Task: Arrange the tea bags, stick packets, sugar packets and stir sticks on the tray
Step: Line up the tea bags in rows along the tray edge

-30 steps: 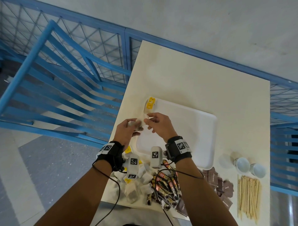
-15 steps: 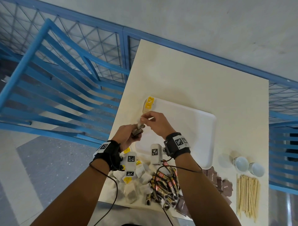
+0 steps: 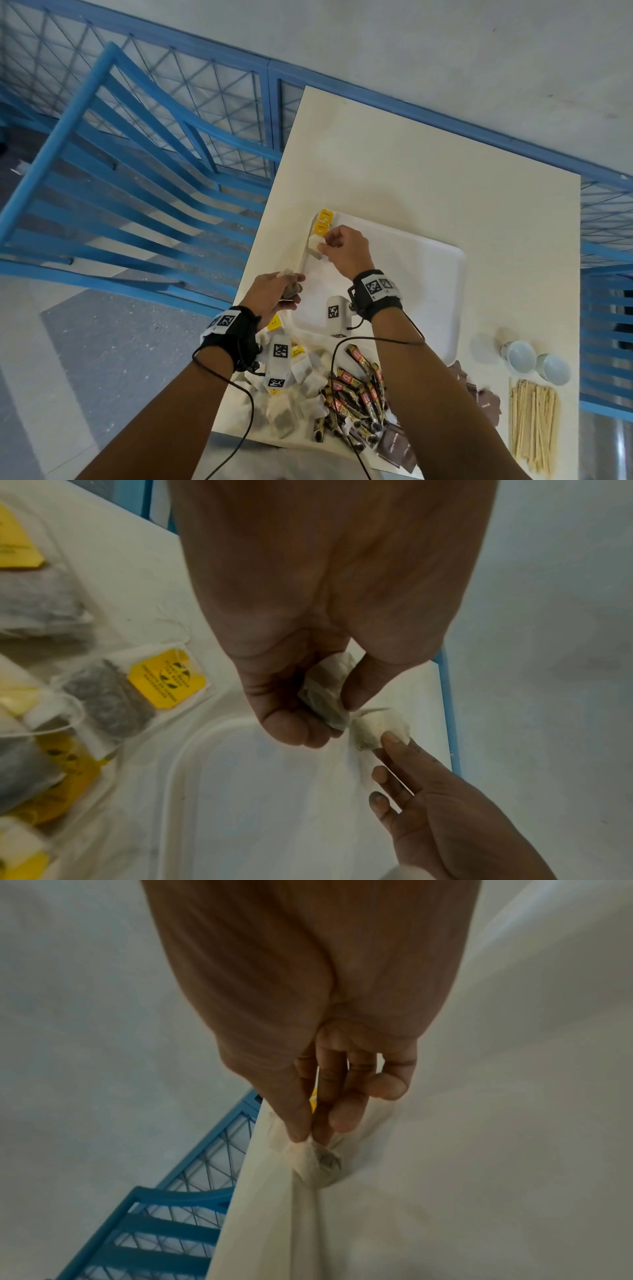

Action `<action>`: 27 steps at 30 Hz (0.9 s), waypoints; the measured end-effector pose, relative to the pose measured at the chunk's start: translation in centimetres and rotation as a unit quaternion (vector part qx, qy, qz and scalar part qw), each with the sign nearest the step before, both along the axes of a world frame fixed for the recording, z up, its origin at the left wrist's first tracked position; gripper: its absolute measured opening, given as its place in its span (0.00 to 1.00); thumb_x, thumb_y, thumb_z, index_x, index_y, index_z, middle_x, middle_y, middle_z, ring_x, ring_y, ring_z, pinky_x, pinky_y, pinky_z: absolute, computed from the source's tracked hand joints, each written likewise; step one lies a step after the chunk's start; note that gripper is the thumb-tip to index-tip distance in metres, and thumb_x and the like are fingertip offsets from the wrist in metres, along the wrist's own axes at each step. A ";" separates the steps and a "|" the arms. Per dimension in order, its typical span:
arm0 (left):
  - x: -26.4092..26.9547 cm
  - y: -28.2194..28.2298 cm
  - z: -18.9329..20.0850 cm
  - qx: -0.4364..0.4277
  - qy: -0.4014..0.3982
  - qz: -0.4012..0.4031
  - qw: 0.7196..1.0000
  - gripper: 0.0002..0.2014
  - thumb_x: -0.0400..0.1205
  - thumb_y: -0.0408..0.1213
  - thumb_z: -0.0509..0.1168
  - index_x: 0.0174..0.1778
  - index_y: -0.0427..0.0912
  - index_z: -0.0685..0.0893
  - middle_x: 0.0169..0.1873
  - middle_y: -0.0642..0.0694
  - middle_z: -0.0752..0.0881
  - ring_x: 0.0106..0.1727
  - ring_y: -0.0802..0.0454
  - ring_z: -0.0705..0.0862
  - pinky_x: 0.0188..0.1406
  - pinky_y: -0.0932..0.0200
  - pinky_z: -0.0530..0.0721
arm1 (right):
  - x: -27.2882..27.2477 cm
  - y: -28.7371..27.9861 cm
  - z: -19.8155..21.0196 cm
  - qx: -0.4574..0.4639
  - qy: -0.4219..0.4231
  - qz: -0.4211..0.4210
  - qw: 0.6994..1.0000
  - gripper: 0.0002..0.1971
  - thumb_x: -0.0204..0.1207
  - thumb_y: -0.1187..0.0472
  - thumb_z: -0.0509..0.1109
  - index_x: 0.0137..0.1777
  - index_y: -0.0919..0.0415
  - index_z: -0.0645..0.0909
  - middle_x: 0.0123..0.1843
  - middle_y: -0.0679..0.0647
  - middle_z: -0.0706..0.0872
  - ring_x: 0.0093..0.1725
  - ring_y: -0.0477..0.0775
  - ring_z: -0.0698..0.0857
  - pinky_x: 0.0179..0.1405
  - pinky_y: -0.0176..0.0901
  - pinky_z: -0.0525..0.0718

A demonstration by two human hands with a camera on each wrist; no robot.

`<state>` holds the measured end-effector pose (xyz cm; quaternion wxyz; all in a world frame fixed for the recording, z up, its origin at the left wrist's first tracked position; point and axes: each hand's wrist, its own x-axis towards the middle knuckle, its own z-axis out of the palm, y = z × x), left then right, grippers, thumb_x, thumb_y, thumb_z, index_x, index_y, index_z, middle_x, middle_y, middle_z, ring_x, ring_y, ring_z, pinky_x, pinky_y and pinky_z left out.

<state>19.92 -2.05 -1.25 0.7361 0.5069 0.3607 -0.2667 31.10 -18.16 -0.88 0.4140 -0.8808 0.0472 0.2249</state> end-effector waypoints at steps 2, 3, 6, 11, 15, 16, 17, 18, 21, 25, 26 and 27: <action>-0.1 0.1 -0.1 0.001 0.000 0.002 1.000 0.10 0.89 0.31 0.61 0.54 0.32 0.88 0.34 0.43 0.83 0.33 0.47 0.82 0.35 0.54 0.81 | 0.2 0.1 -0.3 -0.030 -0.019 0.007 0.999 0.07 0.74 0.59 0.80 0.47 0.58 0.85 0.39 0.48 0.85 0.41 0.51 0.83 0.52 0.43 0.82; -0.1 0.1 -0.1 0.001 0.000 0.004 1.000 0.10 0.89 0.31 0.61 0.54 0.32 0.87 0.34 0.43 0.83 0.33 0.47 0.82 0.36 0.54 0.81 | 0.3 0.2 -0.4 -0.036 -0.022 0.006 0.999 0.07 0.74 0.58 0.80 0.47 0.59 0.86 0.39 0.48 0.85 0.42 0.51 0.83 0.53 0.43 0.81; -0.1 0.1 -0.1 0.002 -0.001 0.007 1.000 0.10 0.89 0.31 0.61 0.54 0.31 0.87 0.33 0.43 0.82 0.33 0.47 0.82 0.36 0.55 0.81 | 0.3 0.4 -0.6 -0.048 -0.025 -0.012 0.998 0.08 0.74 0.57 0.79 0.47 0.58 0.84 0.39 0.48 0.86 0.42 0.50 0.82 0.48 0.35 0.78; -0.1 0.1 -0.1 0.002 -0.002 0.009 1.000 0.10 0.89 0.31 0.61 0.54 0.31 0.87 0.32 0.44 0.83 0.33 0.47 0.82 0.36 0.54 0.81 | 0.1 0.1 -0.6 -0.010 -0.013 -0.077 0.997 0.14 0.74 0.56 0.80 0.55 0.57 0.81 0.38 0.50 0.85 0.38 0.38 0.79 0.33 0.24 0.73; 0.0 0.1 -0.1 0.003 0.001 0.017 1.000 0.10 0.88 0.31 0.62 0.54 0.31 0.88 0.34 0.43 0.85 0.34 0.46 0.83 0.35 0.54 0.82 | -0.7 -0.3 -1.0 -0.035 0.000 -0.097 0.995 0.14 0.76 0.54 0.78 0.56 0.57 0.81 0.41 0.49 0.86 0.39 0.40 0.81 0.35 0.24 0.74; 0.1 0.0 -0.1 0.004 0.001 0.023 1.000 0.10 0.87 0.30 0.62 0.54 0.31 0.88 0.36 0.42 0.85 0.34 0.46 0.83 0.34 0.54 0.82 | -0.9 -0.2 -1.1 -0.045 0.003 -0.093 0.995 0.12 0.76 0.54 0.78 0.55 0.58 0.83 0.41 0.48 0.86 0.41 0.44 0.82 0.39 0.25 0.76; 0.1 0.0 -0.1 0.005 0.001 0.031 1.000 0.09 0.86 0.28 0.63 0.55 0.31 0.88 0.37 0.41 0.85 0.35 0.46 0.84 0.34 0.54 0.83 | -1.1 -0.1 -1.4 -0.052 0.008 -0.089 0.995 0.11 0.76 0.53 0.78 0.53 0.58 0.85 0.41 0.48 0.87 0.45 0.47 0.85 0.45 0.30 0.80; 0.2 -0.1 -0.1 0.005 0.000 0.038 0.999 0.09 0.85 0.27 0.63 0.55 0.30 0.87 0.38 0.40 0.85 0.35 0.45 0.85 0.33 0.54 0.83 | -1.3 0.0 -1.6 -0.057 0.012 -0.084 0.995 0.10 0.76 0.53 0.77 0.51 0.58 0.87 0.41 0.48 0.87 0.48 0.51 0.86 0.50 0.36 0.82; 0.4 -0.2 0.1 -0.001 -0.013 0.046 0.999 0.10 0.82 0.24 0.63 0.56 0.29 0.85 0.38 0.40 0.84 0.37 0.44 0.85 0.33 0.55 0.84 | -1.6 0.4 -2.1 -0.064 0.021 -0.072 0.995 0.07 0.77 0.53 0.76 0.48 0.56 0.89 0.42 0.50 0.90 0.53 0.56 0.87 0.58 0.44 0.83; 0.5 -0.1 0.4 -0.006 -0.024 0.048 0.999 0.14 0.74 0.30 0.68 0.55 0.30 0.85 0.38 0.40 0.84 0.38 0.44 0.86 0.34 0.55 0.85 | -1.7 0.6 -1.7 -0.067 0.016 -0.060 0.996 0.07 0.78 0.56 0.75 0.49 0.58 0.91 0.45 0.54 0.93 0.53 0.57 0.88 0.60 0.43 0.82; 0.5 -0.1 0.5 -0.006 -0.025 0.048 0.999 0.16 0.71 0.31 0.68 0.54 0.30 0.85 0.38 0.40 0.85 0.38 0.44 0.86 0.34 0.55 0.85 | -1.7 0.7 -1.6 -0.068 0.018 -0.060 0.996 0.07 0.78 0.56 0.75 0.48 0.58 0.92 0.45 0.54 0.93 0.53 0.57 0.88 0.61 0.43 0.82; 0.5 -0.1 0.5 -0.005 -0.027 0.051 0.998 0.15 0.72 0.31 0.68 0.54 0.31 0.85 0.39 0.40 0.85 0.38 0.44 0.86 0.34 0.55 0.86 | -1.6 0.7 -1.7 -0.066 0.025 -0.066 0.995 0.07 0.77 0.55 0.75 0.47 0.58 0.92 0.43 0.54 0.93 0.51 0.58 0.89 0.61 0.45 0.83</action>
